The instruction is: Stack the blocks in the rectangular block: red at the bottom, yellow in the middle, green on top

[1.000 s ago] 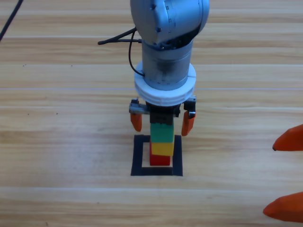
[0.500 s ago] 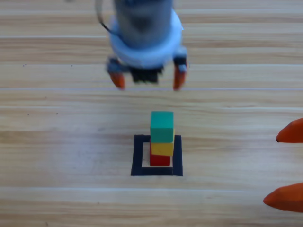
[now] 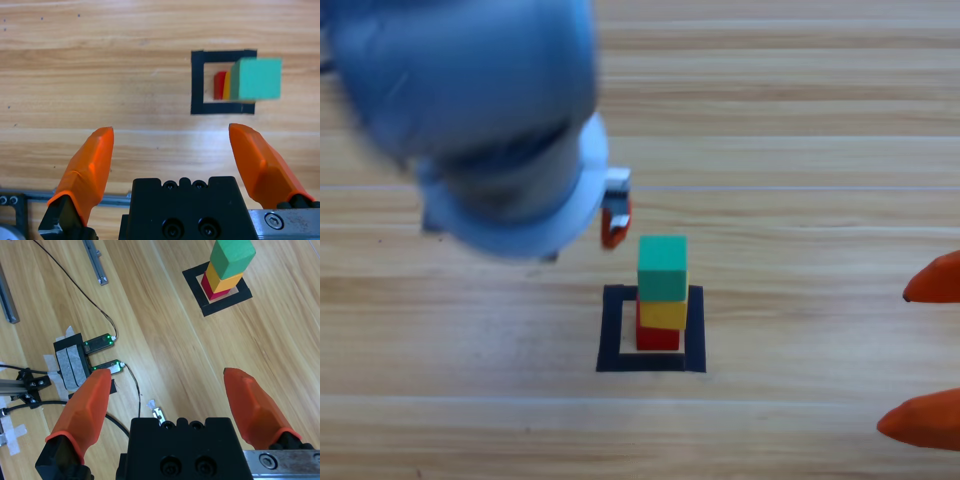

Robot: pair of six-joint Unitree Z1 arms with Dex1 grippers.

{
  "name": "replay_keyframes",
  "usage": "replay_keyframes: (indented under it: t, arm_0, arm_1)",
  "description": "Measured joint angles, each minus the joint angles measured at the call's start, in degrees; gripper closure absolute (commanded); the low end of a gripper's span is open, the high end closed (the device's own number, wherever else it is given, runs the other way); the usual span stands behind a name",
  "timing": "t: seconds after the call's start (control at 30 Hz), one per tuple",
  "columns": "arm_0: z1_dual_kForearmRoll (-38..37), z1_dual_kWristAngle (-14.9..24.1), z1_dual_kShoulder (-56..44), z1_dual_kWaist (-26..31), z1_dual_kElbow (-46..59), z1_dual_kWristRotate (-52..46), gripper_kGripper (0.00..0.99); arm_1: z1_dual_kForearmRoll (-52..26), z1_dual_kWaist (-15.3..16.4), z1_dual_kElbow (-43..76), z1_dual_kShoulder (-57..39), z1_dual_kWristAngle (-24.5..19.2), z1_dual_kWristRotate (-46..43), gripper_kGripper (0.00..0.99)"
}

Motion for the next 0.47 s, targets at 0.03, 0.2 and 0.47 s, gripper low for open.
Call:
replay_keyframes:
  t: [0.03, 0.2, 0.47]
  arm_0:
    - [-1.2, 0.4, -1.1, -1.2, 2.3, -0.6, 0.000]
    - [-6.4, 0.8, -6.2, -4.6, 10.8, -0.7, 0.000]
    - [-12.5, 1.2, -13.8, -5.0, 21.2, -0.4, 0.000]
  arm_1:
    - [0.0, 0.0, 0.0, 0.0, 0.0, 0.0, 0.002]
    - [0.0, 0.0, 0.0, 0.0, 0.0, 0.0, 0.002]
    - [0.0, 0.0, 0.0, 0.0, 0.0, 0.0, 0.002]
